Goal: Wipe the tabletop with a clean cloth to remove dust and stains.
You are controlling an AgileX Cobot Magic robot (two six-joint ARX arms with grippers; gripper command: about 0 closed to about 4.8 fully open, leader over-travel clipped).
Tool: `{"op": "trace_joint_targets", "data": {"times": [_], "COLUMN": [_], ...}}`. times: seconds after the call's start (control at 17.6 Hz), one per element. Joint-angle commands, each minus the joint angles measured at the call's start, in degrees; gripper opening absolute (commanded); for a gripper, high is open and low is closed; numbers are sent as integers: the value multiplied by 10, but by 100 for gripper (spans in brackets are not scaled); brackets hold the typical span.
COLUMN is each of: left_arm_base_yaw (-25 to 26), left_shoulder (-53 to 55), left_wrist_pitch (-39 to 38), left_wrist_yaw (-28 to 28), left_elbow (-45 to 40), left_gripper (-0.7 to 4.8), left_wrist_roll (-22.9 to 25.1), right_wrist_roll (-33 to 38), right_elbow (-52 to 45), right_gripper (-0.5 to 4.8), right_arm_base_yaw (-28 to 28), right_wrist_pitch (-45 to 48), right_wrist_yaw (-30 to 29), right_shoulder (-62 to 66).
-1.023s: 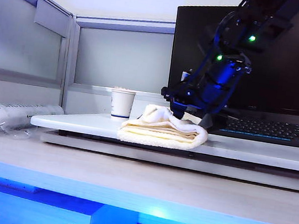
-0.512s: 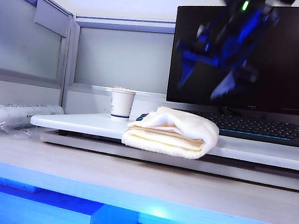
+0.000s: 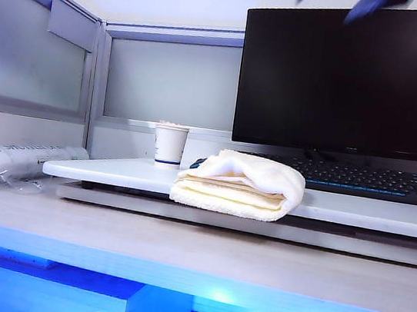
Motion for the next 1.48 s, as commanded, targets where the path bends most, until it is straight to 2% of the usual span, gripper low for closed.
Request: {"op": "trace_joint_targets", "data": {"times": [0.06,0.11,0.17,0.23,0.45,0.57,0.68,0.74,0.85,0.91,1.02,1.14,1.25,1.36,1.48], "left_arm_base_yaw": [0,1,1,0,1,1,1,1,1,1,1,1,1,1,1], "left_shoulder": [0,0,0,0,0,0,0,0,0,0,0,0,0,0,0], "left_wrist_pitch": [-1,-10,-29,-41,-76,-80,-84,-91,-103,-112,-118,-121,-121,-123,-125], "left_wrist_yaw": [-34,-58,-97,-115,-153,-164,-180,-196,-218,-239,-257,-279,-279,-279,-277], "left_elbow": [0,0,0,0,0,0,0,0,0,0,0,0,0,0,0], "left_gripper": [-4,-3,49,67,68,68,68,68,68,67,67,67,66,43,26], "left_wrist_roll": [12,12,12,12,13,41,55,57,63,66,66,66,66,66,74], "right_wrist_roll": [-39,-38,-36,-34,-19,14,26,26,26,26,26,26,26,25,20], "right_elbow": [-12,-36,-80,-109,-286,-383,-457,-492,-524,-554,-579,-619,-655,-688,-704], "right_gripper": [417,415,369,363,363,354,258,179,154,65,11,-4,-4,-4,-4], "right_arm_base_yaw": [-7,-9,-22,-31,-65,-92,-108,-110,-110,-110,-110,-110,-110,-110,-111], "right_wrist_pitch": [-34,-30,-26,-27,-34,-37,-38,-40,-45,-48,-48,-38,-17,3,-2], "right_wrist_yaw": [47,48,48,48,47,44,43,42,42,42,43,42,10,-31,-36], "right_shoulder": [-73,-108,-154,-181,-347,-444,-529,-577,-621,-653,-666,-672,-682,-709,-734]}}
